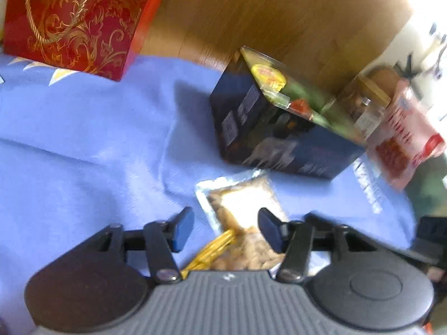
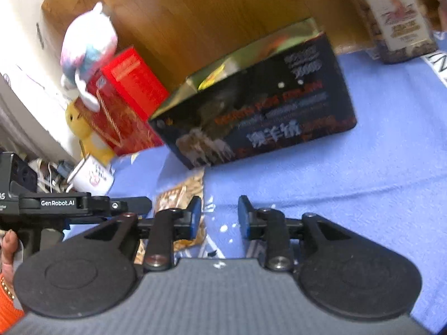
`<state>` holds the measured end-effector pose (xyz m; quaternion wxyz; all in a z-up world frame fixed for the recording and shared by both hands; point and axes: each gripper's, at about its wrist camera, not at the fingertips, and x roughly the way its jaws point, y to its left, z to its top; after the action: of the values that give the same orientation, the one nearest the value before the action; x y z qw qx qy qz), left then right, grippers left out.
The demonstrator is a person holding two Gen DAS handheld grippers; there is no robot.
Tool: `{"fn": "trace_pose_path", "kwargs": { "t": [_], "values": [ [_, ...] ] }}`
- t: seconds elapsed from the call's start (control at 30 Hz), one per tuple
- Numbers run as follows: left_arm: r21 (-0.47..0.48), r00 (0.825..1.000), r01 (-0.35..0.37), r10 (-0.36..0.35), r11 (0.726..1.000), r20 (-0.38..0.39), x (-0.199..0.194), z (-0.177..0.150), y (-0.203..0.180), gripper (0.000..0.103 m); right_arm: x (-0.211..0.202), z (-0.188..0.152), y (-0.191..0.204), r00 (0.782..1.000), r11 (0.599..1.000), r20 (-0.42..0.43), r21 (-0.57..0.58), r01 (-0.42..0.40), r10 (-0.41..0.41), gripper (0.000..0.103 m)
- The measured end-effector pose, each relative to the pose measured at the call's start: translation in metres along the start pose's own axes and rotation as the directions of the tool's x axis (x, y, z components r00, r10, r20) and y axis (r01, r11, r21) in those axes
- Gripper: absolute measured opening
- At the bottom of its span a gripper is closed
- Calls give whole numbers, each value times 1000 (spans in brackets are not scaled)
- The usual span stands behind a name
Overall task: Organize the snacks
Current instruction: 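Lower the left gripper onto the beige nut packet and grasp it, then carry the beige nut packet over the tin and open the left gripper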
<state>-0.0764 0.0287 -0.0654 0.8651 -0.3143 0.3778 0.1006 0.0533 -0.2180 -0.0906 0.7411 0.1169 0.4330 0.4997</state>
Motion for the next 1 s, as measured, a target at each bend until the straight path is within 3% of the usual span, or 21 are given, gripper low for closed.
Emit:
{"fn": "trace_pose_path", "kwargs": {
  "t": [0.1,0.17,0.3,0.43,0.57,0.77,0.9,1.0],
  "values": [
    [6,999,43,-42,999,-29,8,0,-12,59,8,-4,-4,996,996,-8,18,-86,86,32],
    [24,1000,16,-15,1000,-16,14,3,-22,58,7,-4,-8,995,995,-10,40,-95,95,32],
    [11,1000,13,-13,1000,-3,24,9,-29,29,1,-4,-16,992,988,-11,93,-124,126,31],
    [29,1000,-18,18,999,9,33,6,-42,22,-3,-5,-16,995,990,-6,98,-103,104,16],
    [40,999,-23,22,999,34,25,6,-50,22,-7,-4,-19,988,980,31,122,-155,153,16],
    [66,990,36,-44,997,132,-16,11,-67,22,-22,-5,-10,977,967,44,144,-212,208,15],
    [129,977,44,-69,991,200,-31,37,-91,22,-42,23,10,969,972,127,67,-223,214,15],
    [180,966,58,-100,982,237,-24,68,-109,22,-49,58,18,970,987,179,-19,-161,162,15]
  ]
}}
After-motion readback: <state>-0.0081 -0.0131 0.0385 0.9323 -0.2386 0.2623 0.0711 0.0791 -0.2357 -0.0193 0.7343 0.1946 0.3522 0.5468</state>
